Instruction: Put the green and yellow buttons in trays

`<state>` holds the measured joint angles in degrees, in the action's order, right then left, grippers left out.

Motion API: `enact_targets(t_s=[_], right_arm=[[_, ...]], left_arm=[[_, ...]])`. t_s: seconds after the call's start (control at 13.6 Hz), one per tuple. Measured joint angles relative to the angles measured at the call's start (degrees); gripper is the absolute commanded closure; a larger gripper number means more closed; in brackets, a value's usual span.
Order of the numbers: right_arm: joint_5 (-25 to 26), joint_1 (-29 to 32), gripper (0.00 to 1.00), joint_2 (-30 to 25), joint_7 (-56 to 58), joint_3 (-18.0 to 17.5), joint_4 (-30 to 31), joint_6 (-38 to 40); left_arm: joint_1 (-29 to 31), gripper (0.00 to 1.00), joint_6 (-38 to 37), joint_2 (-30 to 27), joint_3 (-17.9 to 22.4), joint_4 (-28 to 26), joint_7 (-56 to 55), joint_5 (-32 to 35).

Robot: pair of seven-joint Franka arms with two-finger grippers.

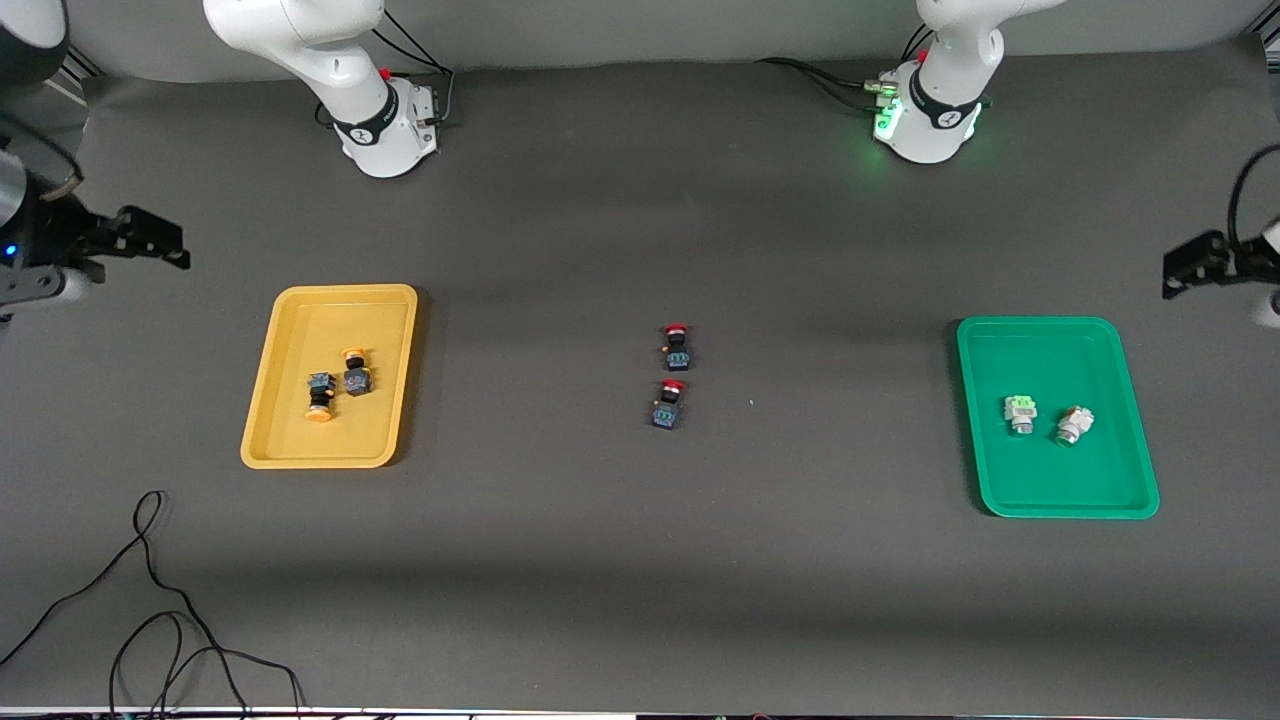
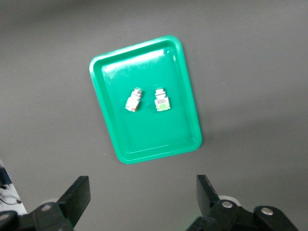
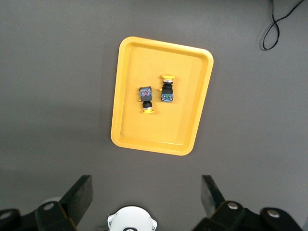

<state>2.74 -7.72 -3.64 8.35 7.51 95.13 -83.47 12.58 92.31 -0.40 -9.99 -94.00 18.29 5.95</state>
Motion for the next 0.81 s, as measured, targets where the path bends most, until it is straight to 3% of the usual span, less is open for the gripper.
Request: enact_targets(t_s=[0.22, 0.37, 0.81], right_arm=[[0.1, 0.2, 0.0, -1.35, -2.9, -1.68, 2.08, -0.56], [0.1, -0.16, 0.0, -1.13, -3.78, -2.02, 2.39, -0.95], [0.1, -0.2, 0.0, -0.79, -4.1, -2.03, 2.37, -1.69]], left_arm=[[-11.3, 0.01, -0.2, -1.41, 7.18, -0.01, -2.2, -0.05], [-15.62, 0.01, -0.18, -1.18, 9.28, -0.04, -5.58, -0.3], [-18.5, 0.01, -0.24, -1.15, 10.46, -0.04, -15.98, -3.26]])
